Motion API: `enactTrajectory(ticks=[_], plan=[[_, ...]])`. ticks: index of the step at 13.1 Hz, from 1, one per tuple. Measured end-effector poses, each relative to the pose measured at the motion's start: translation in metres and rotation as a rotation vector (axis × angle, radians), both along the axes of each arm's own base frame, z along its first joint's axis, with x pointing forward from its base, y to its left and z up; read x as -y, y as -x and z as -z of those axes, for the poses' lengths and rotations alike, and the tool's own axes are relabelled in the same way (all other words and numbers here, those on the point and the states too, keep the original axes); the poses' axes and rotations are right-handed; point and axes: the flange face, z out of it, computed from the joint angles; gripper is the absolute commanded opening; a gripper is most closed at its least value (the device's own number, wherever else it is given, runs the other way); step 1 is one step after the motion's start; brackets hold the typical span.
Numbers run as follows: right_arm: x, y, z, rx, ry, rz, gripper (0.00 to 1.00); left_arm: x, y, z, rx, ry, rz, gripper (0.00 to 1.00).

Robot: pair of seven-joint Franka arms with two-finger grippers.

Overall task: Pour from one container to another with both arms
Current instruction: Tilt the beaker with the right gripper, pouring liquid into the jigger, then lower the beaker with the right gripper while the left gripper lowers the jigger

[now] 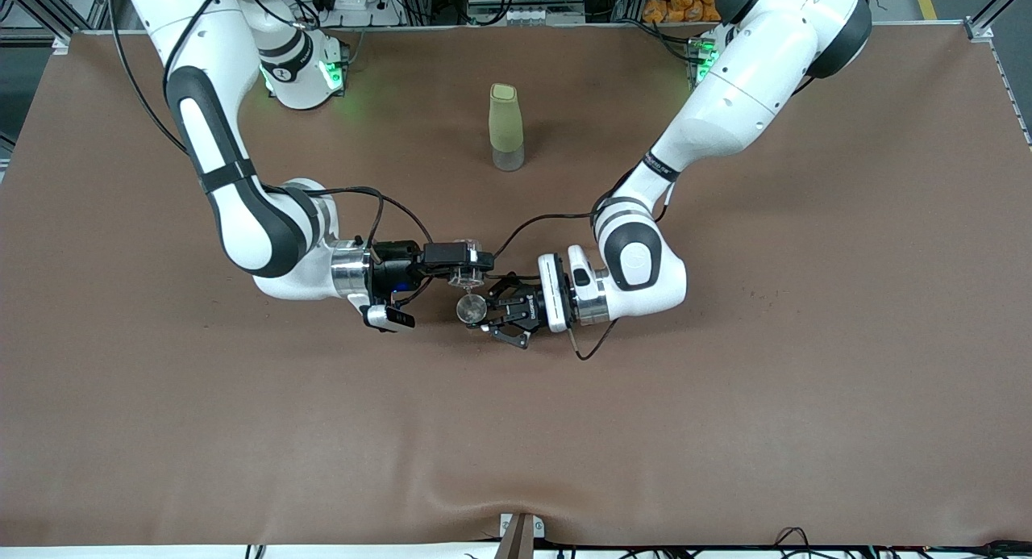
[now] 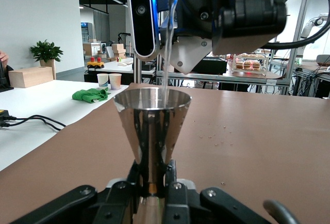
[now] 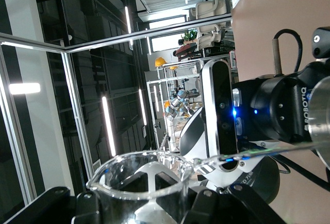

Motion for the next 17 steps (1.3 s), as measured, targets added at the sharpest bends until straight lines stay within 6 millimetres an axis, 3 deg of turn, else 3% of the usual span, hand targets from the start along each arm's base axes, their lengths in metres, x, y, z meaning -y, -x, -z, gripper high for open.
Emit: enactTrajectory(ticks=[11, 14, 17], plan=[[0.001, -0.011, -0.003, -0.096, -0.007, -0.006, 0.0, -0.001, 0.004, -0.007, 0.002, -0.004, 0.004, 0.0], [0.008, -0.015, -0.006, 0.064, 0.001, -0.004, 0.0, -0.002, 0.005, -0.004, 0.008, -0.008, 0.006, 0.0], [0.037, -0.021, -0.008, 0.371, 0.03, -0.047, 0.0, -0.004, 0.005, -0.002, 0.015, -0.012, 0.006, 0.0]])
